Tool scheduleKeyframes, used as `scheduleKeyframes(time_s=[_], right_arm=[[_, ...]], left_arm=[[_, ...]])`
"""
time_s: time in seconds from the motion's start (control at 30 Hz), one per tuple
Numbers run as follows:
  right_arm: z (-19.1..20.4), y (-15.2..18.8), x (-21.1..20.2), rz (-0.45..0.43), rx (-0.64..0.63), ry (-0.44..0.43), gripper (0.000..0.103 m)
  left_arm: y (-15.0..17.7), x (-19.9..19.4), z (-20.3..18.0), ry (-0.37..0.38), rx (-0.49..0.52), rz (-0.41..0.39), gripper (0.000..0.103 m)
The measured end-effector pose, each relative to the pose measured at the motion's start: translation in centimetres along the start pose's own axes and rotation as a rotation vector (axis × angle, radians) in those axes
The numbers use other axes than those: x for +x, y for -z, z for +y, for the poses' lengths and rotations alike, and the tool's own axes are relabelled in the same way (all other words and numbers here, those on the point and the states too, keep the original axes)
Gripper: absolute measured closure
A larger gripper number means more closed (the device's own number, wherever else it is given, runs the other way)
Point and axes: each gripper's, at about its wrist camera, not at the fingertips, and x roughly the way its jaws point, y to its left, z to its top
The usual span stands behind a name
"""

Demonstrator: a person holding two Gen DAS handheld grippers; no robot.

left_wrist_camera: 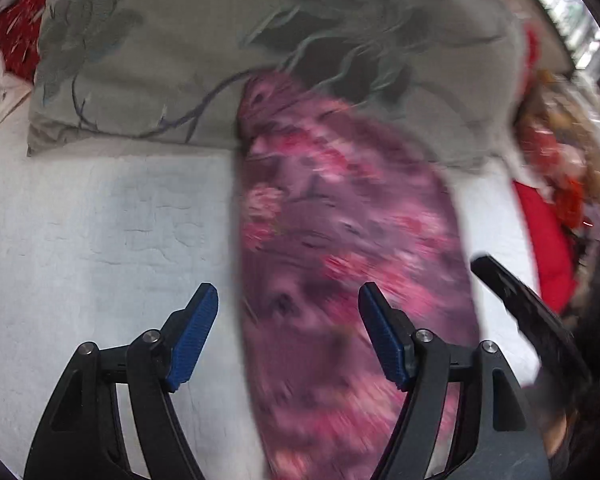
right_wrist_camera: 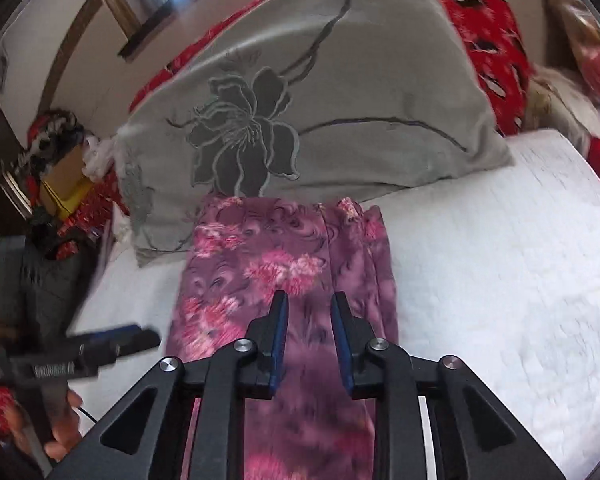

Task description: Fold small clothes

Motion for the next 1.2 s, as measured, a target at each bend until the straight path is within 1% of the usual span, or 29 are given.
scheduleKeyframes(time_s=[0.03, 0.07, 0.1, 0.13, 0.2, 0.27, 0.3, 0.33, 0.37, 0.4, 0.47, 0.5, 0.53, 0.57, 0.6, 0.63, 0.7, 0.77, 0.8, 0.87, 0.9, 0.93, 0.97, 1.0, 1.03, 1.1, 1.13, 1.17, 1.2], right_arm=[[-0.2, 0.4, 1.6, 0.039, -0.008, 0.032, 0.08], [-0.6, 1.1, 3.2, 0.097, -0.015, 0.068, 0.081], [-1.1, 1.6, 3.8, 0.098, -0.022, 0.061, 0.081], [-1.3, 1.5, 3.3, 0.076, -0.017, 0.044, 0.081], [-1.4, 0.3, 3.3, 0.117, -0.009, 0.025, 0.081], [-0.9, -1.2, 2.7, 0.075, -0.054, 0.049, 0.08], [-0.6, -2.5, 2.7, 0.049, -0.072, 0.067, 0.076], [-0.4, -3.3, 3.0, 0.041, -0.071, 0.067, 0.075], [-0.3, -4.0, 3.3, 0.033, -0.064, 0.065, 0.075], [-0.2, -4.7, 3.8, 0.025, -0.05, 0.061, 0.075], [-0.2, -5.4, 5.3, 0.036, -0.033, 0.063, 0.075], [-0.3, -5.2, 6.4, 0.056, -0.033, 0.09, 0.075], [-0.7, -5.0, 7.9, 0.102, -0.043, 0.145, 0.073], [-0.9, -4.6, 9.3, 0.143, -0.055, 0.199, 0.069], [-1.3, -4.3, 9.9, 0.139, -0.052, 0.215, 0.057], [-1.7, -4.5, 9.6, 0.117, -0.023, 0.195, 0.055], [-2.5, -5.0, 8.9, 0.127, 0.045, 0.167, 0.051], [-3.3, -4.9, 7.1, 0.104, 0.082, 0.134, 0.051], [-3.6, -4.7, 5.9, 0.083, 0.09, 0.102, 0.047], [-4.0, -3.8, 4.3, 0.064, 0.1, 0.022, 0.046], [-4.2, -3.2, 4.1, 0.068, 0.111, -0.011, 0.046], [-4.2, -2.6, 4.2, 0.081, 0.116, -0.027, 0.047], [-4.1, -1.8, 4.8, 0.109, 0.101, 0.005, 0.049], [-3.9, -1.0, 5.8, 0.162, 0.072, 0.064, 0.049], [-3.6, -0.8, 5.6, 0.139, 0.046, 0.073, 0.049], [-3.3, -1.3, 4.4, 0.141, 0.056, 0.101, 0.049], [-3.1, -1.4, 3.6, 0.132, 0.07, 0.097, 0.048], [-2.9, -1.3, 2.5, 0.115, 0.075, 0.072, 0.048], [-2.6, -0.8, 1.7, 0.101, 0.072, 0.046, 0.046]], left_arm=[[0.0, 1.7, 0.4, -0.002, -0.01, 0.043, 0.028], [0.2, 2.6, 1.1, 0.025, -0.03, 0.062, 0.025], [0.3, 2.3, 1.7, 0.067, -0.049, 0.036, 0.025], [0.3, 1.8, 2.1, 0.099, -0.049, 0.026, 0.026], [0.0, 0.6, 2.7, 0.147, -0.061, 0.01, 0.026], [-0.8, -0.5, 3.1, 0.17, -0.086, -0.034, 0.026], [-1.6, -1.0, 3.2, 0.169, -0.097, -0.057, 0.026], [-2.1, -1.1, 3.1, 0.164, -0.099, -0.068, 0.026], [-3.0, -0.9, 2.9, 0.14, -0.103, -0.077, 0.026], [-3.0, -0.8, 2.9, 0.124, -0.105, -0.075, 0.026], [-3.9, 0.8, 2.7, 0.081, -0.105, -0.041, 0.026], [-4.1, 2.0, 2.5, 0.061, -0.099, -0.015, 0.025], [-4.1, 3.4, 2.6, 0.041, -0.096, 0.019, 0.022], [-4.1, 4.0, 2.8, 0.038, -0.097, 0.018, 0.019], [-4.1, 3.7, 2.9, 0.04, -0.093, 0.0, 0.019], [-4.2, 3.3, 2.7, 0.035, -0.084, 0.002, 0.019], [-4.0, 2.2, 2.6, 0.05, -0.086, 0.009, 0.019], [-3.0, 0.5, 3.2, 0.067, -0.087, -0.011, 0.019], [-2.3, -0.3, 3.6, 0.065, -0.089, -0.023, 0.019], [-0.6, -1.3, 4.4, 0.073, -0.116, -0.048, 0.019], [-0.2, -1.1, 4.7, 0.079, -0.132, -0.041, 0.019], [0.8, -0.3, 4.8, 0.085, -0.149, -0.006, 0.019], [1.6, 0.2, 4.6, 0.062, -0.136, 0.004, 0.019], [1.7, -0.2, 3.8, 0.024, -0.093, -0.031, 0.019], [1.9, -0.8, 3.1, -0.015, -0.055, -0.03, 0.019], [2.3, -2.1, 2.0, -0.046, -0.003, -0.016, 0.019], [2.7, -2.9, 1.8, -0.046, 0.01, -0.027, 0.019], [3.4, -3.8, 1.7, -0.046, 0.019, -0.046, 0.019], [4.0, -4.2, 1.6, -0.055, 0.025, -0.046, 0.019]])
